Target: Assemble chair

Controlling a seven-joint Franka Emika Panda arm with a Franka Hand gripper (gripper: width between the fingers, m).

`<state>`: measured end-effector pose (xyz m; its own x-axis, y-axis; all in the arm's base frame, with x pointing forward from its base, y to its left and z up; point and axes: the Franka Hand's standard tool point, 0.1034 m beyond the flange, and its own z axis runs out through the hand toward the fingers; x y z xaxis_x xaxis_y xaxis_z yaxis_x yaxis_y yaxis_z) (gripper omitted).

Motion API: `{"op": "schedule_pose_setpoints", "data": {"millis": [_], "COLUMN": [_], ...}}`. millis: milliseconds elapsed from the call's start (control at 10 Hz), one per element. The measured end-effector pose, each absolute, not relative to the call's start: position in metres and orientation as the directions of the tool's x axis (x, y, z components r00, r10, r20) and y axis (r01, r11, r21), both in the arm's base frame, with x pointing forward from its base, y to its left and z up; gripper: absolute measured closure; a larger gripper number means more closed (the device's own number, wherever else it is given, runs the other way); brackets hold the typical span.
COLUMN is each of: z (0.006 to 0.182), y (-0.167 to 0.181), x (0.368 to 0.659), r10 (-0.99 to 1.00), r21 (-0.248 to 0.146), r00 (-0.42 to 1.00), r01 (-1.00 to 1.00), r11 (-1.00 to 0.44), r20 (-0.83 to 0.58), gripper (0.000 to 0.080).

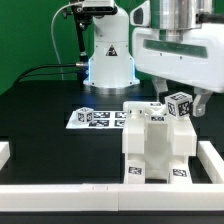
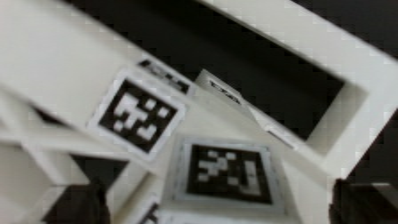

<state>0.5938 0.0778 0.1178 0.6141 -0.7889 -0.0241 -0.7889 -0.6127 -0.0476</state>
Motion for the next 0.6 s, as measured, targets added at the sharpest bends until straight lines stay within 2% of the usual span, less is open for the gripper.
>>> {"op": "schedule_pose_setpoints", "data": {"millis": [100,400,600], "z": [0.1171,0.1161,0.1159], "y": [0.0775,0.0764,0.0759], "x": [0.5934,0.5932,0.5928], "r10": [-0.692,-0.551,-0.298], "r21": [-0.052,-0.050,-0.037], "r00": [0.722,0.834,0.955], "r01": [-0.692,-0.551,-0.297], "r11": [-0.720,-0.833,-0.954], "r20": [-0.016,-0.006,0.009], "gripper": [0.0161,0.0151,0.0151]}}
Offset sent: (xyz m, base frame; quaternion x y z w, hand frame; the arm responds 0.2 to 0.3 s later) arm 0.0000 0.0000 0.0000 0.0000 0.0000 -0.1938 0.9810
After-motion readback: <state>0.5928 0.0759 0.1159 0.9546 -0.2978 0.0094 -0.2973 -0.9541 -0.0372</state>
